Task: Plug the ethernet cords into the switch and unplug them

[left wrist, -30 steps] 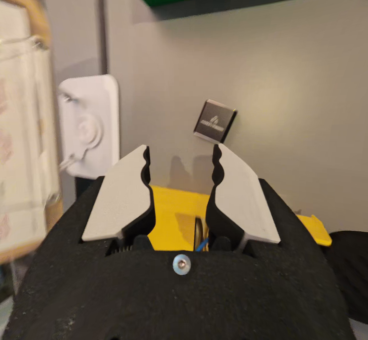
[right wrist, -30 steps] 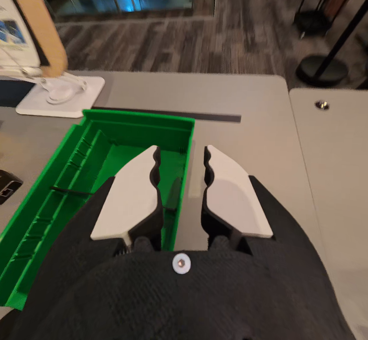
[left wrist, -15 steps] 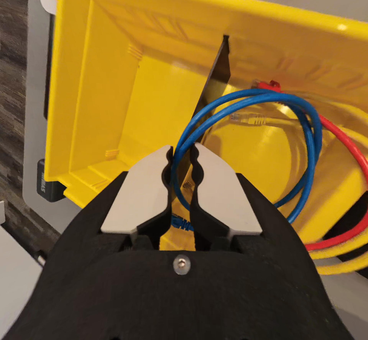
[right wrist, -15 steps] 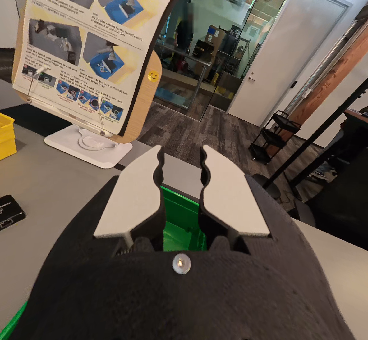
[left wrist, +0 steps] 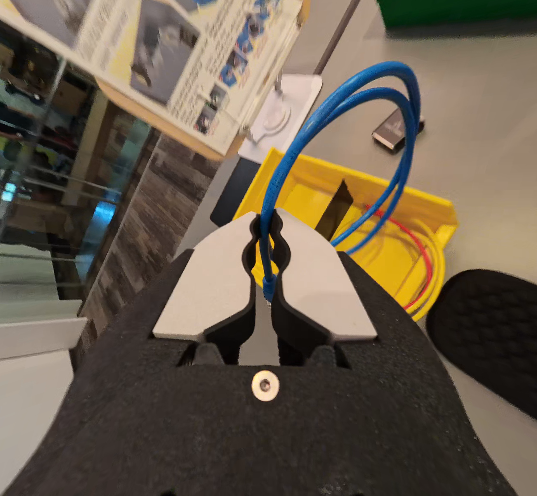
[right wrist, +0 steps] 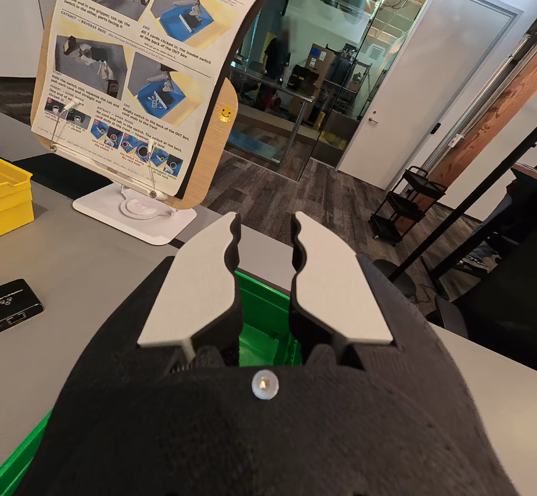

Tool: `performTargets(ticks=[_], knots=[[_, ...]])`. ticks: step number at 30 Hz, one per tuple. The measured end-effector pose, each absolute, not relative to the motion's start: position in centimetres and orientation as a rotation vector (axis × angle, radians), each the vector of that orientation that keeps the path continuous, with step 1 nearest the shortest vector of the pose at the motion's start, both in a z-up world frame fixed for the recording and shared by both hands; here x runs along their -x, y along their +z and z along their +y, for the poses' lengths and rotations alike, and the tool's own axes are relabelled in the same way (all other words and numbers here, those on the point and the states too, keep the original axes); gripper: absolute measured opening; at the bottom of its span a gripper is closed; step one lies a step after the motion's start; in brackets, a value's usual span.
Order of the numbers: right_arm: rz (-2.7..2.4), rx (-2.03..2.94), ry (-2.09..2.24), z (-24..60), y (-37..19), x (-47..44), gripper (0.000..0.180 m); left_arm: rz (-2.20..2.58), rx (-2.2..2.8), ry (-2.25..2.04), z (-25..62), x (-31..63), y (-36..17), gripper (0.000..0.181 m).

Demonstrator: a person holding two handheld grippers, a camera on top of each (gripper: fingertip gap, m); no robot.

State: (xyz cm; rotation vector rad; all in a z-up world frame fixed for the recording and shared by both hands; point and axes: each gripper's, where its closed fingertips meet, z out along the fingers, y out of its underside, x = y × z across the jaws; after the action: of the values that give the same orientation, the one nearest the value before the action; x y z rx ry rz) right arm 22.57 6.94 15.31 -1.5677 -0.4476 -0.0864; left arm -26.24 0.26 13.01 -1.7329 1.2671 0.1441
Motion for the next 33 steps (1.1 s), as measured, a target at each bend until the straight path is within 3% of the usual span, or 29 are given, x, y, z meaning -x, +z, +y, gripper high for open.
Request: performTargets(ticks=[3, 6, 15, 21, 25, 33], knots=[[-0.444, 1.582, -0.08, 6.8, 15.1, -22.9, 0.034, 1.348, 1.685, 0.103, -1.5, 21.0, 15.1, 0.006], [-0.463, 1.603, -0.08, 6.8, 14.5, -22.9, 0.034, 1.471, 1.678, 0.047, -2.4, 15.0, 14.1, 0.005], [-0.49, 1.631, -0.06, 7.0, 13.6, -23.0, 0.034, 1.8, 1.861, -0.122, -0.1, 3.3, 1.1, 0.005], [-0.521, 1.652, -0.062, 7.5, 12.9, -22.7, 0.034, 1.834, 2.124, -0.008, 5.8, 3.3, -6.7, 0.005], [-0.527, 1.659, -0.057, 7.9, 12.7, -22.4, 0.034, 1.797, 2.242, -0.14, 7.7, 1.8, -8.7, 0.005], [-0.559, 1.706, -0.074, 8.4, 11.4, -22.5, 0.034, 1.708, 2.596, 0.012, 9.0, 7.5, -11.7, 0.005]])
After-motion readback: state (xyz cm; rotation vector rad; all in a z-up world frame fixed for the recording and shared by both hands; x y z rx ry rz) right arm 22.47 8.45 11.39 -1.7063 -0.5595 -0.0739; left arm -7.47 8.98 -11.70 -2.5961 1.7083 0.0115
